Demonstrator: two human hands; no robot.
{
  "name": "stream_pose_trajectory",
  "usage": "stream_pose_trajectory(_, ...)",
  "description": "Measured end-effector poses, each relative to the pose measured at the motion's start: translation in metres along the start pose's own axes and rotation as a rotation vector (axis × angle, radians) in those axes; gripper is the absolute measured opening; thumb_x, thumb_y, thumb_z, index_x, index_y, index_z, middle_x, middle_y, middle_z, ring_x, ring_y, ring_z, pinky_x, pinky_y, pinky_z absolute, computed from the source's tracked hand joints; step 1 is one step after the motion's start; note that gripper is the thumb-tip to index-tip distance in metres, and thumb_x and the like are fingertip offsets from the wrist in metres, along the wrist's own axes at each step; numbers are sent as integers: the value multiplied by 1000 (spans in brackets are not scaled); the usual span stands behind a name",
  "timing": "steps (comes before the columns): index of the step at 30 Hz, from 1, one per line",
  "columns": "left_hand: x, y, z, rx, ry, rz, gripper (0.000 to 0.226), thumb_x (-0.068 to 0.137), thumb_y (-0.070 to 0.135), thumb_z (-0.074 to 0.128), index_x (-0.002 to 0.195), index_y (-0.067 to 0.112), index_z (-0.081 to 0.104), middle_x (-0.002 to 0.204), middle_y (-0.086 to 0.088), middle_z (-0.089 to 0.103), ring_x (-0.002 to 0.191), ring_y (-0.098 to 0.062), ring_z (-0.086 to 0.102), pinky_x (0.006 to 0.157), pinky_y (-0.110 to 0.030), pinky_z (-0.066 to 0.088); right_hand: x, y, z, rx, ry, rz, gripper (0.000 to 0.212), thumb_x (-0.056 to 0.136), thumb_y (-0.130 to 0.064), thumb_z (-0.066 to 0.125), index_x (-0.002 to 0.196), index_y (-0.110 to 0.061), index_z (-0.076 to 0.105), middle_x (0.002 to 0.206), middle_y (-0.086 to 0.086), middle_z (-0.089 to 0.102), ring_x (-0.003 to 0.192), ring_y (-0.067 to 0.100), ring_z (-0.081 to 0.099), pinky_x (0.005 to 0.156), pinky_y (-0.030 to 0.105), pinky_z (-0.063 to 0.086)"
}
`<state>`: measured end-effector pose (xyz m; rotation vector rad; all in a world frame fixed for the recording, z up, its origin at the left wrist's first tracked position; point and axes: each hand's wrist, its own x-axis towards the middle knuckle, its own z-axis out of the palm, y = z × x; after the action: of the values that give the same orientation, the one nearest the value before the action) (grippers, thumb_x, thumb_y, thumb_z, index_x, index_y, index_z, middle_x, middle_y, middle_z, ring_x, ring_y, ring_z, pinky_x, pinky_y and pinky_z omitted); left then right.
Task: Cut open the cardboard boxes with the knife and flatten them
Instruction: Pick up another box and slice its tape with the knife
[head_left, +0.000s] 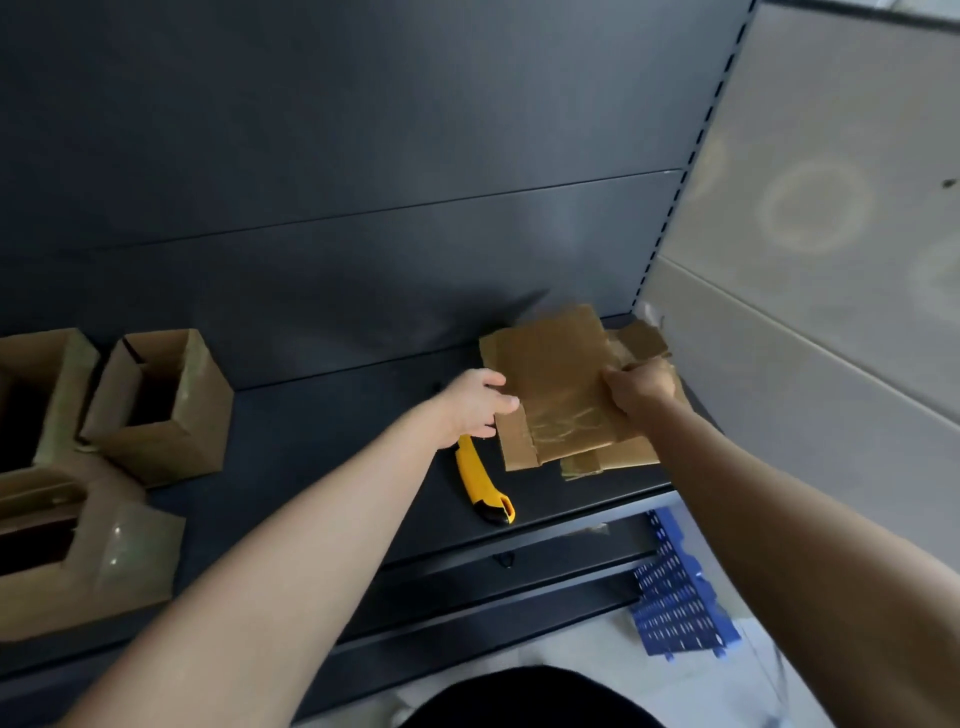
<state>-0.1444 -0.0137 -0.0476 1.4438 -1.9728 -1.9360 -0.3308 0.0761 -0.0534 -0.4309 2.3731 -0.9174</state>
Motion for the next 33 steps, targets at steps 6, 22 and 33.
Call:
stream_pose_trajectory(6,22,-7,13,107,250,46,35,92,4,54,127,6,56,117,-13,59,98,-24,60,88,-33,52,7,-11,8,-348,179,-210,40,94,-17,50,134,-18,50,139,8,46,131,28,36,106,42,26)
stream_pose_trajectory(22,-107,-91,-100,520,1088,-106,24,92,6,50,112,13,60,124,-7,49,110,-29,50,91,-39,43,-81,-47,152,-956,-483,-550,45,84,-28,68,122,-6,57,121,11,59,110,29,60,84,37,51)
stream_pose_trajectory(33,-176,-142,-152,575,1350,-633,44,91,13,55,130,5,36,127,-22,53,118,-35,48,104,-43,29,-85,-42,172,-899,-322,-322,52,85,1,53,135,-1,41,126,11,58,119,30,53,101,40,33)
